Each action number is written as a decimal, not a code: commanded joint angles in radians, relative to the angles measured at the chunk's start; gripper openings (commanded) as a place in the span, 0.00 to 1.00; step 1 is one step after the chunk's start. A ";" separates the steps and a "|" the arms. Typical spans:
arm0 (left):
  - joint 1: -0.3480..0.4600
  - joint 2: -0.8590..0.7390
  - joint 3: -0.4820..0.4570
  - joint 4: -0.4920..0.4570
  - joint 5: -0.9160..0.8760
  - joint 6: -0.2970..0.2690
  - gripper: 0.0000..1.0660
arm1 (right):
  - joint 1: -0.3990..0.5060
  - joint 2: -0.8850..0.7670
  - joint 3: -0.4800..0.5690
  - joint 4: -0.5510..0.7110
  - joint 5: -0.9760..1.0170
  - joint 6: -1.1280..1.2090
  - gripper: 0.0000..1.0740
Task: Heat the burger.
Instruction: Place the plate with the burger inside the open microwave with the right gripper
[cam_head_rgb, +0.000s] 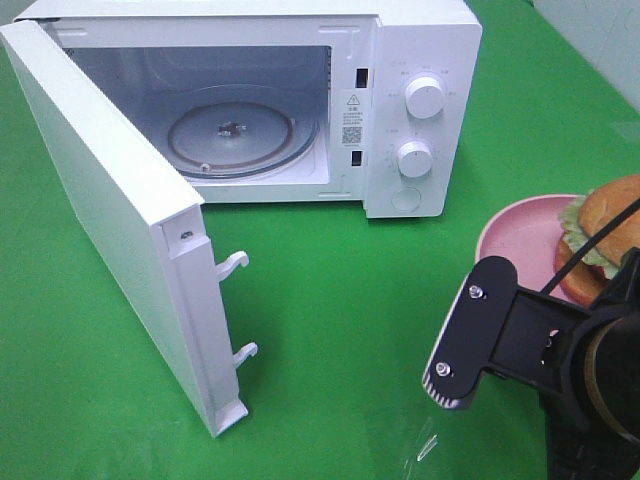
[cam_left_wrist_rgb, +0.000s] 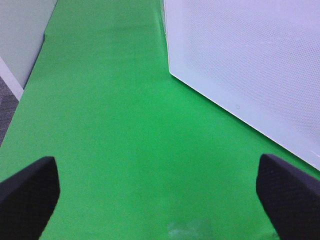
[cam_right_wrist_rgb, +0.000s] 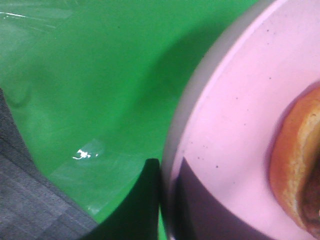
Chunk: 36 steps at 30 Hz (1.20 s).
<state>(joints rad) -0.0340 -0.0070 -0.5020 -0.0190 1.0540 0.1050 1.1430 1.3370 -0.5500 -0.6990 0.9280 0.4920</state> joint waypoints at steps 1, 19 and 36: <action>-0.003 -0.022 0.004 -0.004 -0.015 0.002 0.94 | 0.011 -0.008 0.003 -0.083 0.020 -0.058 0.01; -0.003 -0.022 0.004 -0.004 -0.015 0.002 0.94 | 0.011 -0.008 0.003 -0.252 -0.128 -0.313 0.01; -0.003 -0.022 0.004 -0.004 -0.015 0.002 0.94 | 0.008 -0.008 0.003 -0.260 -0.315 -0.544 0.03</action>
<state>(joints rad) -0.0340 -0.0070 -0.5020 -0.0190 1.0540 0.1050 1.1520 1.3370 -0.5470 -0.8970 0.6050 -0.0480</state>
